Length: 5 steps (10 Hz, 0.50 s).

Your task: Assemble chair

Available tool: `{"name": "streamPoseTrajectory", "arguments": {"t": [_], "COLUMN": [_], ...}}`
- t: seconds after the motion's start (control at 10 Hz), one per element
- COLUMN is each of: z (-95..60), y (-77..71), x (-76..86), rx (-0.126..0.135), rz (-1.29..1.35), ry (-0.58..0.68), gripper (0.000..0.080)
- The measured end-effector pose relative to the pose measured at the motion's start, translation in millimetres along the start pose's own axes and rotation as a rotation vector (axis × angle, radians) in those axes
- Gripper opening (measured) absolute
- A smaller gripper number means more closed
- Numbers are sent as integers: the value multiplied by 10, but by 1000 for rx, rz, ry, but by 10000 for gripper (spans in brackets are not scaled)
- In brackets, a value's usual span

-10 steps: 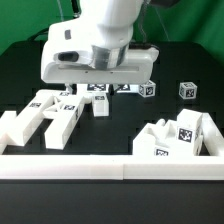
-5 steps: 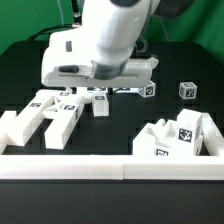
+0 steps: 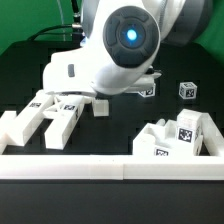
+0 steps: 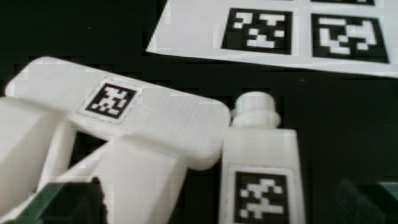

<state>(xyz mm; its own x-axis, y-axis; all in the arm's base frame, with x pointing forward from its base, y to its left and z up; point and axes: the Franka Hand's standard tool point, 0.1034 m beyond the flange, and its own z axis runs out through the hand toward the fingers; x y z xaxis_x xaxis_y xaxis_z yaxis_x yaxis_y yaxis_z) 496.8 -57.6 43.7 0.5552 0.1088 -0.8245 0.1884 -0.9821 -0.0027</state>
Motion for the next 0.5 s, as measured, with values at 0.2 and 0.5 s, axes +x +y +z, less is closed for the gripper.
{"name": "streamPoseTrajectory", "arguments": {"t": [0.2,0.5], "z": [6,-18], "y": [8,-101], "x": [7,40], "rx": [-1,-7], "rz": [2,-18], "ry": [3,8], "gripper": [648,648]}}
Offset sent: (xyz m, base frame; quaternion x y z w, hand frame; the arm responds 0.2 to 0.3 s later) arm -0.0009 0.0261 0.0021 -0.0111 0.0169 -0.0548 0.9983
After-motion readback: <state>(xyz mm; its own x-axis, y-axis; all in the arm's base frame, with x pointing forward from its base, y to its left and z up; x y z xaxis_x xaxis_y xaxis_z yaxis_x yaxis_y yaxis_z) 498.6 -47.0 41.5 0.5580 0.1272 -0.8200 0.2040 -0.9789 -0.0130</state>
